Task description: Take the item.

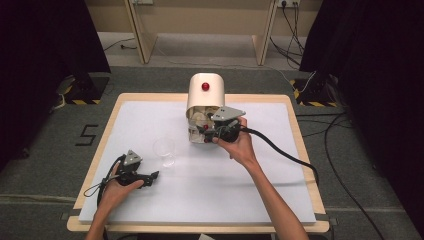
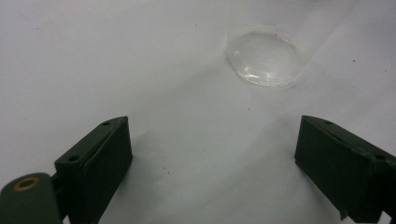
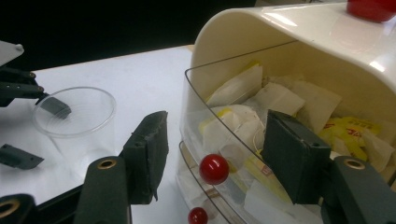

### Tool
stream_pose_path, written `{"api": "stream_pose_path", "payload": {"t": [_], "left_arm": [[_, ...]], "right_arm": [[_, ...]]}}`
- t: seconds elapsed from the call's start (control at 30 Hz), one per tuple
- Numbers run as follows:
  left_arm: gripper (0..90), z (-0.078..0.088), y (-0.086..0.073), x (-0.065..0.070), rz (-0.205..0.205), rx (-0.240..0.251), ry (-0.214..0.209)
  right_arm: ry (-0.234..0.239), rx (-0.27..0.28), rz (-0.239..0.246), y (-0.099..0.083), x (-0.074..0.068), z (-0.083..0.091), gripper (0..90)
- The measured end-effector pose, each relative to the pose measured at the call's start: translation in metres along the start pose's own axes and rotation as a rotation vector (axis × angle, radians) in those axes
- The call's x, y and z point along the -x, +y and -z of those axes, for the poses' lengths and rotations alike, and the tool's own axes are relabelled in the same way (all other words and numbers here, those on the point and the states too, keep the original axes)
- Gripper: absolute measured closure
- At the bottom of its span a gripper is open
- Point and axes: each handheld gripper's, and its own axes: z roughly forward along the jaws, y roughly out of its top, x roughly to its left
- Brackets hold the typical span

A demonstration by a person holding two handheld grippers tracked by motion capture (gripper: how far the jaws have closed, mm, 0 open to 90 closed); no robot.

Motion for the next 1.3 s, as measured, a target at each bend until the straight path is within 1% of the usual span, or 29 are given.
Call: {"api": "stream_pose_path", "payload": {"t": [0.03,0.1,0.2,0.23,0.33,0.37,0.53,0.57,0.6,0.63,0.87,1.17,1.3], "left_arm": [[9.8,0.0,0.0,0.0,0.0,0.0,0.0],[9.9,0.0,0.0,0.0,0.0,0.0,0.0],[9.9,0.0,0.0,0.0,0.0,0.0,0.001],[9.9,0.0,0.0,0.0,0.001,0.0,0.0],[9.9,0.0,0.0,0.0,0.0,0.0,0.001],[9.9,0.0,0.0,0.0,0.001,0.0,-0.001],[10.0,0.0,0.0,0.0,0.001,0.0,0.001],[10.0,0.0,0.0,0.0,0.001,0.0,0.0],[10.0,0.0,0.0,0.0,0.001,0.0,0.0],[10.0,0.0,0.0,0.0,0.001,0.001,-0.001],[10.0,0.0,0.0,0.0,0.001,0.001,0.0],[10.0,0.0,0.0,0.0,0.002,0.001,0.0],[10.0,0.0,0.0,0.0,0.002,0.001,0.0]], "right_arm": [[0.0,0.0,0.0,0.0,0.0,0.0,40.8],[0.01,-0.011,0.016,0.0,-0.002,0.003,42.1],[0.022,-0.018,0.022,-0.001,-0.004,0.006,42.7],[0.026,-0.026,0.034,-0.001,-0.007,0.008,42.7],[0.03,-0.032,0.042,-0.002,-0.01,0.011,42.7],[0.04,-0.042,0.05,-0.002,-0.013,0.014,42.8],[0.054,-0.052,0.059,-0.004,-0.018,0.019,43.1],[0.06,-0.06,0.07,-0.005,-0.022,0.022,43.1],[0.06,-0.06,0.07,-0.005,-0.022,0.022,43.1],[0.068,-0.064,0.075,-0.006,-0.025,0.026,43.1],[0.071,-0.078,0.095,-0.01,-0.035,0.031,43.3],[0.065,-0.088,0.106,-0.011,-0.04,0.035,44.3],[0.072,-0.099,0.111,-0.012,-0.041,0.037,44.3]]}}
